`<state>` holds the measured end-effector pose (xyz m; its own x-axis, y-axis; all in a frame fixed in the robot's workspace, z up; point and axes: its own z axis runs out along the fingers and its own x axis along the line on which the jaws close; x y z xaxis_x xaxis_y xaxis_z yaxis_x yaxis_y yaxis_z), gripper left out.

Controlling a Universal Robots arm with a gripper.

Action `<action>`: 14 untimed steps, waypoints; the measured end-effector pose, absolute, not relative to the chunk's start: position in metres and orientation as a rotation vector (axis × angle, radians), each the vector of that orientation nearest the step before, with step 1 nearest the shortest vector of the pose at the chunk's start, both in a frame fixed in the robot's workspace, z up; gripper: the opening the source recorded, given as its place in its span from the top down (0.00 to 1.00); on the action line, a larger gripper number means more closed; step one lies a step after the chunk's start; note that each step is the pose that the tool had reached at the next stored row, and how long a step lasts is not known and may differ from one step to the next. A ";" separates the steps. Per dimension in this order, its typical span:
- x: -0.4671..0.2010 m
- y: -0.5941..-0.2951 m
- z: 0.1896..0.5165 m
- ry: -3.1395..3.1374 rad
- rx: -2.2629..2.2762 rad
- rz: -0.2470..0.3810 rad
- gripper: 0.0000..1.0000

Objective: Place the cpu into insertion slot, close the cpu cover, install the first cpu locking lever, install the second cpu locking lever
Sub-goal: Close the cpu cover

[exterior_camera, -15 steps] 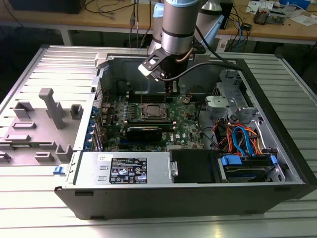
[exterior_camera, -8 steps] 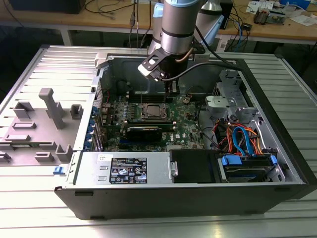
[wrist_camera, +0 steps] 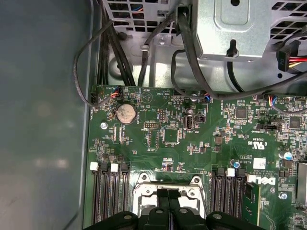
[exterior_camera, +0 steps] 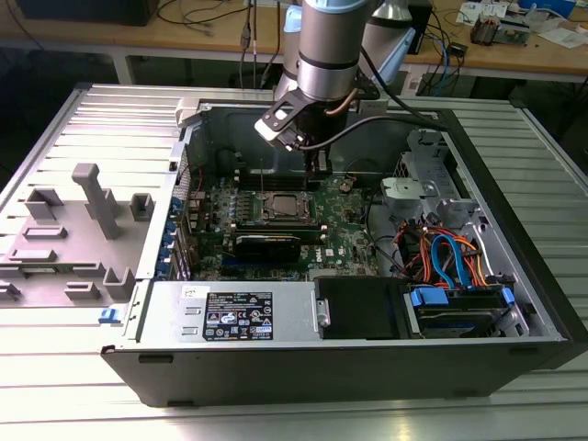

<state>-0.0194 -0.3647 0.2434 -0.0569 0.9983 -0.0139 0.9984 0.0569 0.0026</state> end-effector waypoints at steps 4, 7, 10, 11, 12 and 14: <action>-0.021 -0.365 0.243 2.275 2.149 -0.012 0.89; -0.022 -0.365 0.243 2.275 2.149 -0.012 0.89; -0.024 -0.365 0.243 2.275 2.149 -0.012 0.89; -0.024 -0.365 0.243 2.275 2.149 -0.012 0.89; -0.024 -0.365 0.243 2.275 2.149 -0.012 0.89; -0.024 -0.365 0.243 2.275 2.149 -0.012 0.89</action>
<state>-0.0243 -0.3647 0.2433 -0.0570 0.9983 -0.0140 0.9984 0.0571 0.0027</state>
